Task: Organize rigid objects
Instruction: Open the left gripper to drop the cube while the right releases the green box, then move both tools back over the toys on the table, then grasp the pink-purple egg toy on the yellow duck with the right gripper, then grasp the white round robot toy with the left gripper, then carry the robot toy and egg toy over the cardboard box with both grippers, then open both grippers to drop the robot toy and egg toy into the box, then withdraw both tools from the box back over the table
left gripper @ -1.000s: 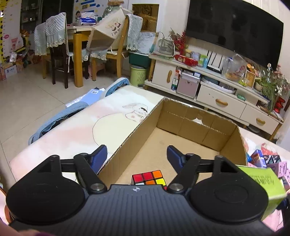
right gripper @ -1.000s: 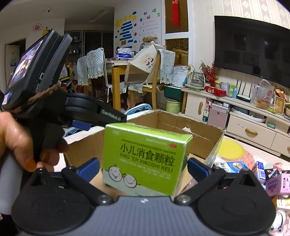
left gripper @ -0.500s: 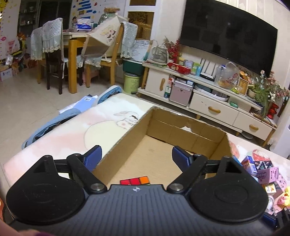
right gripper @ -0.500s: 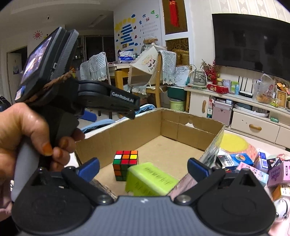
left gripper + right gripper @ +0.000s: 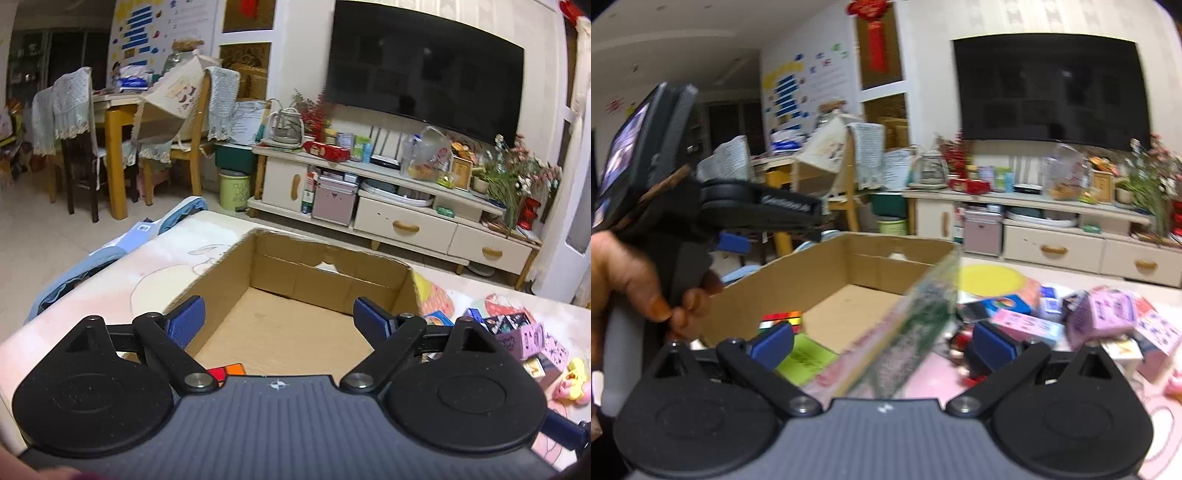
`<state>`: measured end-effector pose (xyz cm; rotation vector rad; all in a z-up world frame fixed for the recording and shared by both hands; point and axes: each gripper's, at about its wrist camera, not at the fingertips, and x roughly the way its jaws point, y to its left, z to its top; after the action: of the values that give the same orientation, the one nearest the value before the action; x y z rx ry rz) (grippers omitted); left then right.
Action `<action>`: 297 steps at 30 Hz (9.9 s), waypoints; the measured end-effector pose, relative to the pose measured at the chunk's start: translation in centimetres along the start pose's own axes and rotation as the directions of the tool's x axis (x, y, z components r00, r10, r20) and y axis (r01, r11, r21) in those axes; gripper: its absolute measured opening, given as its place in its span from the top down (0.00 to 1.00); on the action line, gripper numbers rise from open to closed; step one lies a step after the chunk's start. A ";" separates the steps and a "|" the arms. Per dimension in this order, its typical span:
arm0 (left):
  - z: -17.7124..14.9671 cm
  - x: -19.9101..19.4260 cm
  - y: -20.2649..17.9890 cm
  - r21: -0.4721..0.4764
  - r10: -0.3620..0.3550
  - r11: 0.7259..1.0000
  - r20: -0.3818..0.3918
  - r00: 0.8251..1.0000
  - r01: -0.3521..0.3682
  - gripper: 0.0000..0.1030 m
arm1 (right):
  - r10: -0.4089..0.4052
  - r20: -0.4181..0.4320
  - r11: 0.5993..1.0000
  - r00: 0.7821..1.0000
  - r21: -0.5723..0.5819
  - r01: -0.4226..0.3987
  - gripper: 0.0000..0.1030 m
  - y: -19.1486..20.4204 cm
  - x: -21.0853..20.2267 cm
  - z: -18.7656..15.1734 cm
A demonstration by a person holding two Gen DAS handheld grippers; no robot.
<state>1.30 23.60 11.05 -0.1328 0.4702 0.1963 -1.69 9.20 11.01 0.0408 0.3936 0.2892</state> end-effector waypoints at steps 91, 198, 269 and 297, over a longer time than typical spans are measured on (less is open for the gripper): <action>-10.0 5.7 -17.6 0.432 -0.356 0.780 -0.289 0.889 0.453 0.05 | -0.245 -0.051 0.768 0.968 0.600 0.226 0.49 -33.1 2.1 -4.8; 4.5 5.7 3.1 -0.064 -0.127 0.990 -0.077 0.989 0.122 0.43 | 0.146 0.014 0.960 0.989 0.238 -0.145 0.64 -4.5 5.9 6.8; 3.2 2.9 1.3 0.114 -0.136 0.982 -0.137 0.981 0.152 0.00 | -0.074 -0.018 0.980 0.997 0.181 0.076 0.04 -7.2 0.6 1.2; 2.4 3.9 0.5 0.209 -0.220 0.947 -0.130 0.967 0.244 0.00 | -0.175 -0.012 0.958 0.984 0.227 0.173 0.04 -13.1 -1.7 -1.0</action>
<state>5.66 25.11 11.38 0.0226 0.5739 -0.0964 -0.08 -3.86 9.45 0.2304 0.4175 0.0684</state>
